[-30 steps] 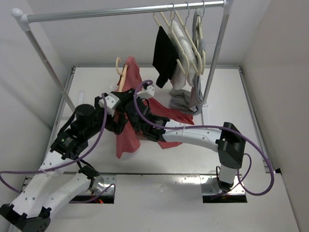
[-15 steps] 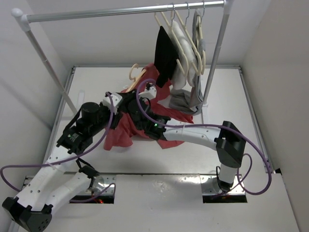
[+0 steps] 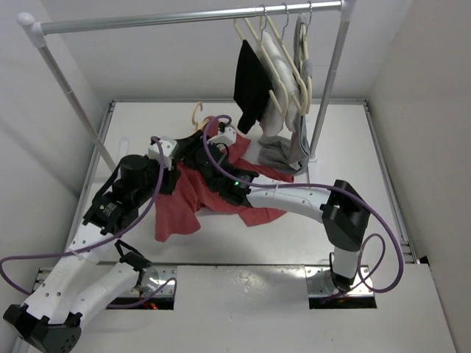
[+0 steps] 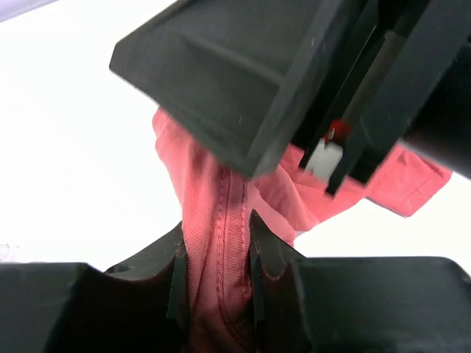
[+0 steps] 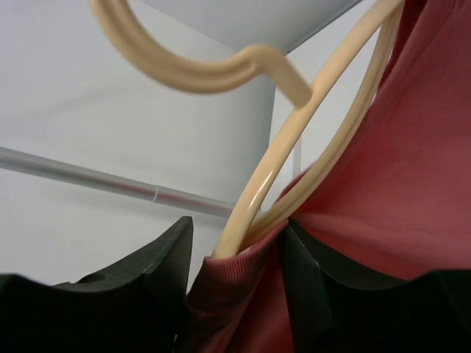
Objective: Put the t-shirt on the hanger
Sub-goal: Place tshirt on hanger, then hang the hanger with tshirt onto the clothesline
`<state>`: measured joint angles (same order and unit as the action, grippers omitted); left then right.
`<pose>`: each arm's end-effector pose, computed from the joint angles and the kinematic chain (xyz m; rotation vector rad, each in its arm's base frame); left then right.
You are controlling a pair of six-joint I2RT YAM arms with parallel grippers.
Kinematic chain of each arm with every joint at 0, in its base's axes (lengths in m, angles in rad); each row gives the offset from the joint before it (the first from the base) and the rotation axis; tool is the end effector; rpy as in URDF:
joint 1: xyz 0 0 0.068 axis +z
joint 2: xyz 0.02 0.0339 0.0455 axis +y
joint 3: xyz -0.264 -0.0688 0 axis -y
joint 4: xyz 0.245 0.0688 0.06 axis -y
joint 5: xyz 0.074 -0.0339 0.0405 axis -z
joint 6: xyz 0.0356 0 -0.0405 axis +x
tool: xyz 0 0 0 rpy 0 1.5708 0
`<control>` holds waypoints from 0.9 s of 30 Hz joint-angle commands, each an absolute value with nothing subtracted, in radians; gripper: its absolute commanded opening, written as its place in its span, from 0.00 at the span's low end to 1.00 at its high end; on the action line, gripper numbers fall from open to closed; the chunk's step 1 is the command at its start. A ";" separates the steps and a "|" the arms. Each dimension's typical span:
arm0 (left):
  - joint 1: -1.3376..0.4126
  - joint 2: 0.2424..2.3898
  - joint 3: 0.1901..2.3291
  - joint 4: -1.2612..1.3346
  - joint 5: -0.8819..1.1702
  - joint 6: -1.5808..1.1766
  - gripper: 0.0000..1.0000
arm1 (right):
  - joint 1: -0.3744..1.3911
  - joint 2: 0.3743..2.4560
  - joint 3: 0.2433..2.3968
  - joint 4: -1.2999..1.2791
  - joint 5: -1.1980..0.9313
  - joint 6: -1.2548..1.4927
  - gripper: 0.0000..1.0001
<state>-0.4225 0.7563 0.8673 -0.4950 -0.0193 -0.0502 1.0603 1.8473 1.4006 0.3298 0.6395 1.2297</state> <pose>0.1521 -0.0676 0.3404 0.3513 1.9345 -0.2921 0.2339 0.3742 0.3038 0.6558 1.6854 1.1680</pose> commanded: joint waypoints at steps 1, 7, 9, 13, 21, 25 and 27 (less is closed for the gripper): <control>-0.407 0.700 0.890 -0.465 0.015 -0.112 0.00 | 1.026 1.832 1.447 0.347 0.661 1.178 0.53; -0.397 0.615 0.807 -0.451 0.052 -0.158 0.00 | 1.003 1.832 1.437 0.339 0.620 1.175 0.63; -0.397 0.615 0.798 -0.440 0.032 -0.158 0.00 | 0.993 1.819 1.428 0.330 0.609 1.175 0.69; -0.388 0.597 0.798 -0.417 -0.014 -0.147 0.00 | 0.992 1.801 1.440 0.341 0.595 1.079 0.87; -0.344 0.566 0.778 -0.408 -0.025 -0.166 0.00 | 0.992 1.783 1.528 0.227 0.594 0.893 0.98; -0.315 0.557 0.810 -0.399 -0.055 -0.144 0.00 | 1.003 1.772 1.528 0.236 0.565 0.772 0.99; -0.305 0.546 0.834 -0.399 -0.066 -0.144 0.00 | 1.014 1.761 1.555 0.206 0.537 0.689 0.99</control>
<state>-0.3283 0.5747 0.7700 -0.4911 -0.0277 -0.1432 0.9966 1.8183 1.4940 0.2131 0.5793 0.8417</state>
